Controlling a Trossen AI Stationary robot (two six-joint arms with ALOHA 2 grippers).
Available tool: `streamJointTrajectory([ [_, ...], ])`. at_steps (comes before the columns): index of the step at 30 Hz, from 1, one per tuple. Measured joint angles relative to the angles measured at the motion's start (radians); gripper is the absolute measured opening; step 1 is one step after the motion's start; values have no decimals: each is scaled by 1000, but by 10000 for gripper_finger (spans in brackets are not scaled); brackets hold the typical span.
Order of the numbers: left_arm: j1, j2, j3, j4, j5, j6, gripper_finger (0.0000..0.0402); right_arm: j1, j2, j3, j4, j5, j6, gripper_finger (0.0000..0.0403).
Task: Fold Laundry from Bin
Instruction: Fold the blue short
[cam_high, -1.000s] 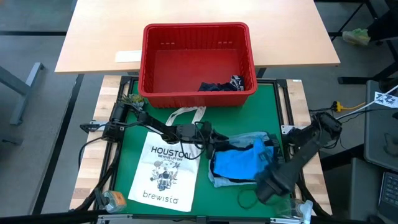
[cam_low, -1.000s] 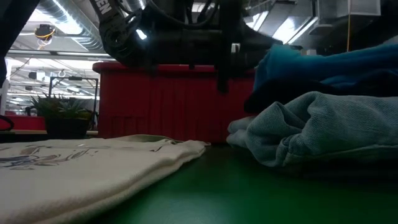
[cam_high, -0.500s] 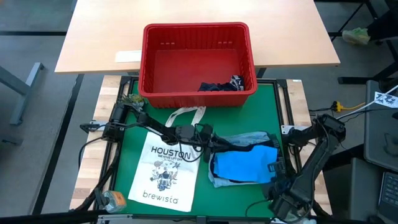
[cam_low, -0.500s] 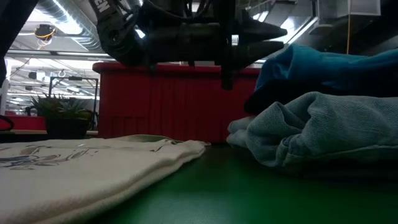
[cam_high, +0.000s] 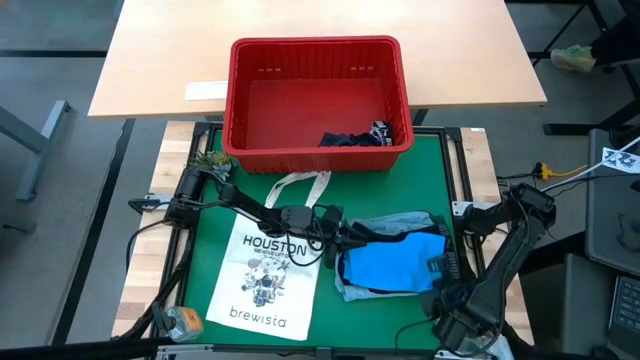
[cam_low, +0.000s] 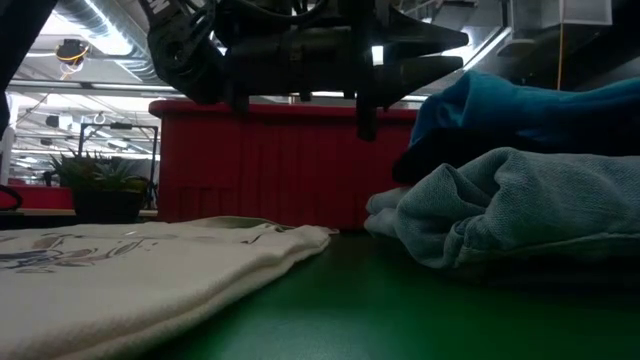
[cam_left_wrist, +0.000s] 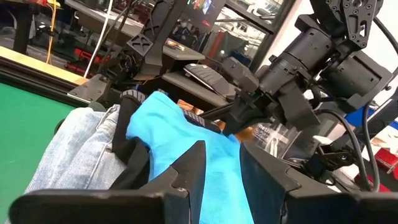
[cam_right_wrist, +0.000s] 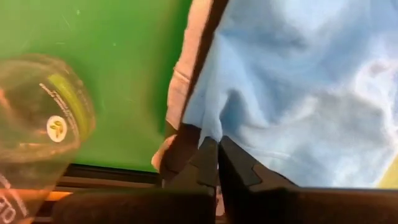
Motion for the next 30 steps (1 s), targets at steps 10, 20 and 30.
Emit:
streamJointTrajectory([
  [10,0,0,0,0,0,1,94,-43,0,0,-21,12,-17,3],
  [20,0,0,0,0,-1,7,94,-129,0,0,-25,0,-142,81],
  [30,-9,0,0,27,24,47,94,-165,0,49,-128,-118,-210,126],
])
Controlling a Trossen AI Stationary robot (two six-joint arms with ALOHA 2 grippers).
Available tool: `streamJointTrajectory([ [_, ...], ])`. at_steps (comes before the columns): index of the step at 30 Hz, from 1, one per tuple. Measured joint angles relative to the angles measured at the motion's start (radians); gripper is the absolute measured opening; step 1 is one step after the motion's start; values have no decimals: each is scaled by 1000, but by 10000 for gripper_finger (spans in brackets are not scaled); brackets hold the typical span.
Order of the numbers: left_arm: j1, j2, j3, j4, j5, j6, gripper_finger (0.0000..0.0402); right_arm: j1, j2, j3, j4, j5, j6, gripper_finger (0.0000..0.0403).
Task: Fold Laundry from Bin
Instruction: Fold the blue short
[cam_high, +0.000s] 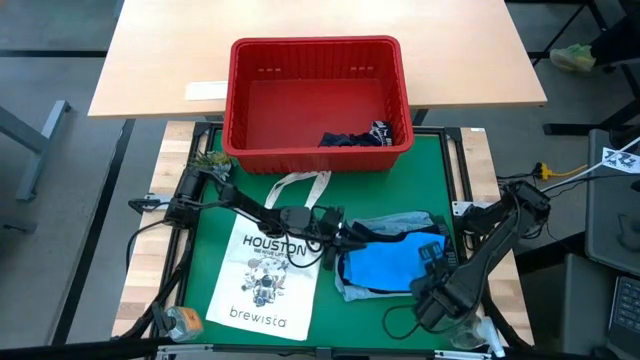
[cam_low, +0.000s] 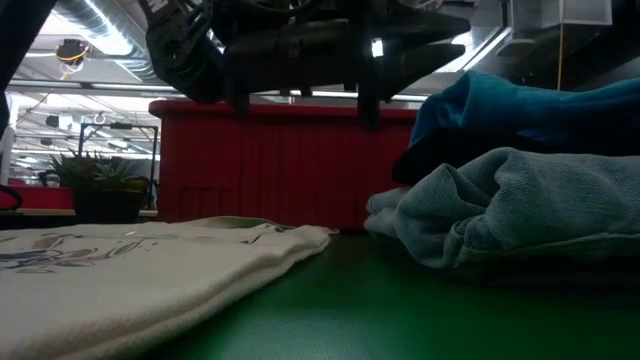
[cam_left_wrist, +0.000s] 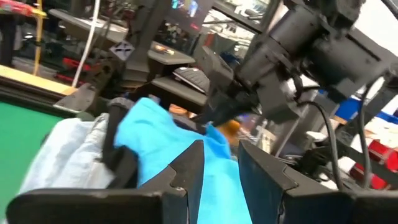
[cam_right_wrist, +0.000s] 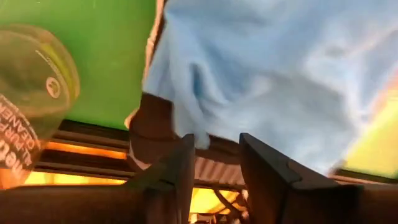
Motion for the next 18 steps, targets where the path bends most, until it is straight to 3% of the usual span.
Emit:
streamJointTrajectory([
  [5,-21,0,0,1,-2,4,94,1,-5,86,-37,87,-22,126],
  [10,-45,0,0,-5,-65,26,94,0,-7,121,-42,264,-26,127],
  [14,-71,0,1,-59,-130,105,94,-1,-7,79,-38,429,-25,127],
  [18,-82,1,1,-243,-228,146,94,0,-7,-16,-30,437,-5,127],
])
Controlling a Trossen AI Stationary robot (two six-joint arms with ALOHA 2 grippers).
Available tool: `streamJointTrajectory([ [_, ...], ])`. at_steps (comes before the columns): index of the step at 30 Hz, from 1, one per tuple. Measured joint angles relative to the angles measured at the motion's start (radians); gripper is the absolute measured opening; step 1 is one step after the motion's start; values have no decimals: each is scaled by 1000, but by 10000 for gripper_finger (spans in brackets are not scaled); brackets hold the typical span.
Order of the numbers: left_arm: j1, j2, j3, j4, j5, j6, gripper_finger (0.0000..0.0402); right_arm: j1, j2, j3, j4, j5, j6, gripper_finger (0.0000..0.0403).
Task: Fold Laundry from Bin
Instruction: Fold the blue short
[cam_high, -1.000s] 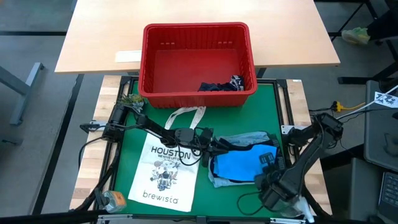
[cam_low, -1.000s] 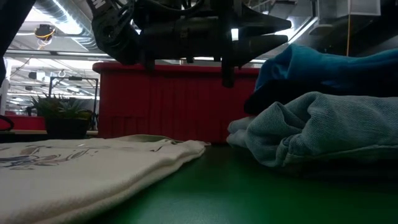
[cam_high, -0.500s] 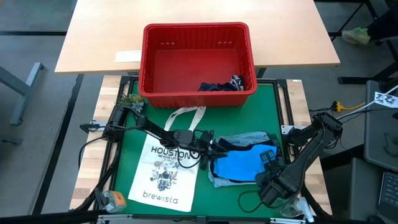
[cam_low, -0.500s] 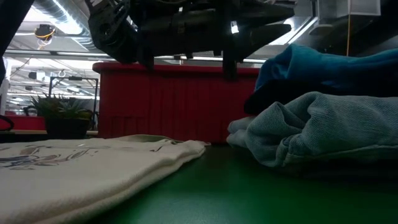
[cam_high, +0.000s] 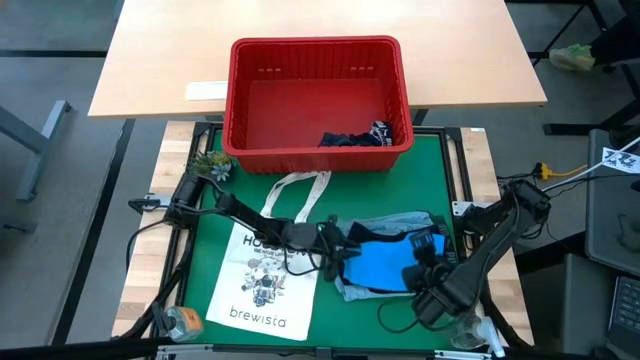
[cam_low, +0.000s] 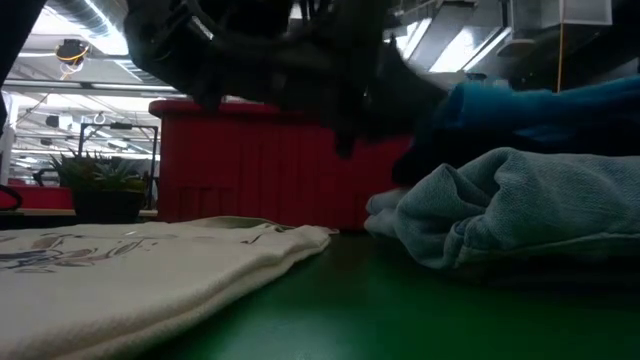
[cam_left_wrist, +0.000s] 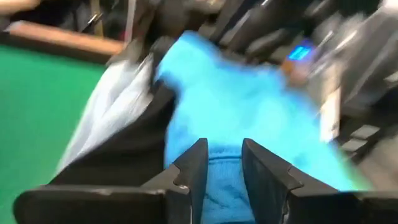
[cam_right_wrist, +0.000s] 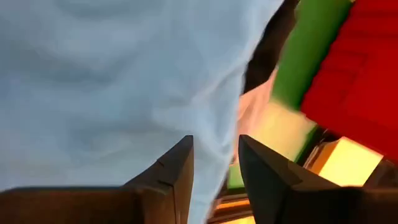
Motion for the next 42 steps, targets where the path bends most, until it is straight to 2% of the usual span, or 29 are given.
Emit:
streamJointTrajectory([
  [7,0,-1,1,-264,-80,-13,94,0,0,-221,112,-96,33,127],
  [13,1,-2,1,-241,-107,-11,94,0,0,-333,129,-222,65,127],
  [17,1,-1,1,-184,-112,-10,94,0,0,-302,81,-231,62,127],
  [22,1,-1,0,-90,-93,25,94,0,0,-196,-14,-212,61,127],
  [32,1,0,0,105,-59,40,94,1,-7,-29,-8,-175,58,127],
  [38,-16,0,-1,128,29,13,94,2,-7,-11,79,-178,61,127],
  [42,-54,0,-1,63,54,18,94,2,-7,-36,198,-178,59,127],
])
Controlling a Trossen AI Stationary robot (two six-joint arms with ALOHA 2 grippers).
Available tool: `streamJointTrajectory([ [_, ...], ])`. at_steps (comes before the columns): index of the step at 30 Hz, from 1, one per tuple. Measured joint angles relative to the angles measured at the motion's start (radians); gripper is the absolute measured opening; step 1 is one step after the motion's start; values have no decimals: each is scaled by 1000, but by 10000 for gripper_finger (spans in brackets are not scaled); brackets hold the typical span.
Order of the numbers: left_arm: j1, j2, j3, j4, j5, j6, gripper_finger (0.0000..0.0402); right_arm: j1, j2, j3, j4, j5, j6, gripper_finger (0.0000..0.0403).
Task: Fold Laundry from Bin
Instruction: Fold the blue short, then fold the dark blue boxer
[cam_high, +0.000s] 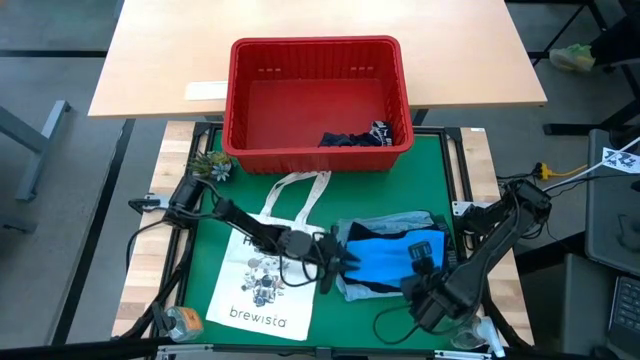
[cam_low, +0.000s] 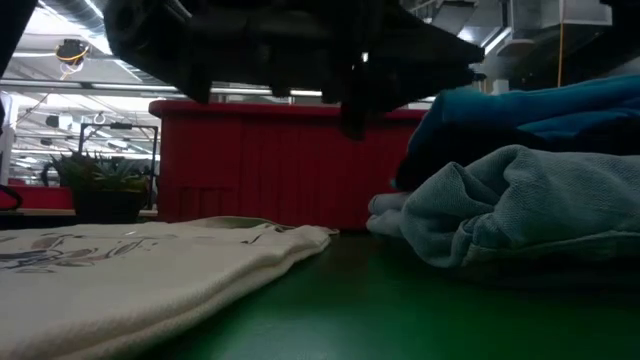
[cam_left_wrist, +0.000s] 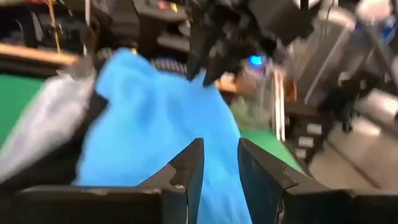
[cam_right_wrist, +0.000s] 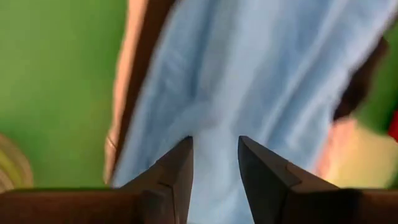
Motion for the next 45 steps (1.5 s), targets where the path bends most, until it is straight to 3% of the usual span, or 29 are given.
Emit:
streamJointTrajectory([
  [10,-38,0,0,-241,-59,75,94,28,3,-118,223,-66,-53,127],
  [23,-39,-5,0,-263,-68,81,94,25,3,-129,205,-144,-51,127],
  [28,-60,-75,0,-276,-98,183,94,25,3,-55,132,-146,-52,127],
  [37,-101,-302,0,-435,-208,285,94,25,3,175,-95,-7,-89,127],
  [45,-112,-510,0,-611,-228,278,94,-93,3,390,-124,306,-265,127],
])
